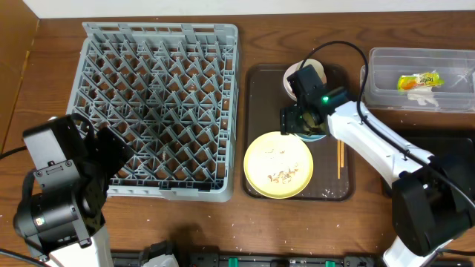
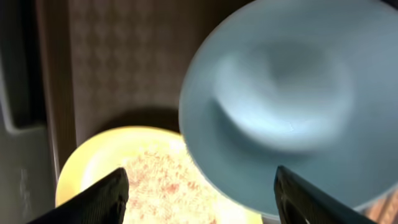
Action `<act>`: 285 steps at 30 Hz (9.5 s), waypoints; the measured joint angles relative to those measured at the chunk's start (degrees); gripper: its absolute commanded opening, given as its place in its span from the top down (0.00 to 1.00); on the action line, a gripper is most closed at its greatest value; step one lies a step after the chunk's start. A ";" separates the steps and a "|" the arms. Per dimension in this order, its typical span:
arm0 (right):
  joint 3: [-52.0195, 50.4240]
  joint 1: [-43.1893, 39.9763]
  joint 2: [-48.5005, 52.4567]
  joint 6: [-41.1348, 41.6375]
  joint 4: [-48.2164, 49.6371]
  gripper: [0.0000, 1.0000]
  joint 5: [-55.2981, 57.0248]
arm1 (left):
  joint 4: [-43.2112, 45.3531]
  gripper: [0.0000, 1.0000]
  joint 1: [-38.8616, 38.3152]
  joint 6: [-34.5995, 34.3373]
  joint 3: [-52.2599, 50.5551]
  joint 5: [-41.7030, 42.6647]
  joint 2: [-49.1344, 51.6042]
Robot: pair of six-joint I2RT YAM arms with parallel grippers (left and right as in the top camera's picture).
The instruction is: Sort waste into correct bins and load items into the dishwasher
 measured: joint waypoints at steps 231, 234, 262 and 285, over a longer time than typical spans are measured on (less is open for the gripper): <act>82.29 -8.66 39.32 -7.85 -43.04 0.27 17.88 | 0.02 0.02 0.04 0.02 0.09 0.00 0.00; 77.35 -10.12 39.32 -9.99 -40.11 0.27 12.68 | 0.00 0.02 0.04 0.00 0.09 0.00 0.00; 62.16 -5.70 39.30 -12.37 -28.26 0.99 5.88 | 0.00 0.02 0.04 0.00 0.09 -0.02 0.00; 72.48 3.63 35.91 -0.44 22.43 0.99 -32.54 | 0.09 0.02 0.04 0.02 0.09 -0.02 0.02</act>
